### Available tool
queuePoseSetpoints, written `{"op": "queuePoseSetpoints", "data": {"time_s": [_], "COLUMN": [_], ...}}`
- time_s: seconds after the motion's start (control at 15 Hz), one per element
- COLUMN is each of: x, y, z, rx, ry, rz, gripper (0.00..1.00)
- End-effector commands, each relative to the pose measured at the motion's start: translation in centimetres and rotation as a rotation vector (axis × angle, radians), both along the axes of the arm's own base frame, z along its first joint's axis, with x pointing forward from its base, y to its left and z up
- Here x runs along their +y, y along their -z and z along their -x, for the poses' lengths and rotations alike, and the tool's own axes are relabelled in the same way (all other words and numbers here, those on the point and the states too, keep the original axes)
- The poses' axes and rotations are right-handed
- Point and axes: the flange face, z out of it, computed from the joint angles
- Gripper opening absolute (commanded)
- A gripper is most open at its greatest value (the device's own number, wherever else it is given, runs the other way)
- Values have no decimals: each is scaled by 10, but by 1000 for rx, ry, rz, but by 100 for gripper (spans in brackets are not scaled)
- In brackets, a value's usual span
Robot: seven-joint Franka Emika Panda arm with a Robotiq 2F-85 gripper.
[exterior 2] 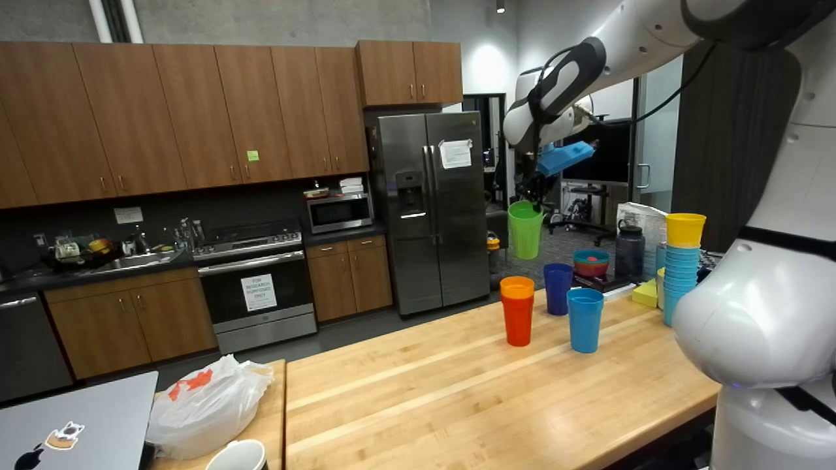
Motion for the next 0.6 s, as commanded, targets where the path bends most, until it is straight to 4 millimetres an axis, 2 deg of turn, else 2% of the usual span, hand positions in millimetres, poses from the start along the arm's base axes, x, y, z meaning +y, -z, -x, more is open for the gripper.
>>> {"op": "queuePoseSetpoints", "data": {"time_s": [0.0,0.27,0.53], "x": [16,44,65], "y": [-26,-41,-39], "z": [-13,-29,-46], "rx": [-31,-52,-52], "ry": [-31,-91,-140], "rz": [50,75,72], "gripper": [1,1,1]}}
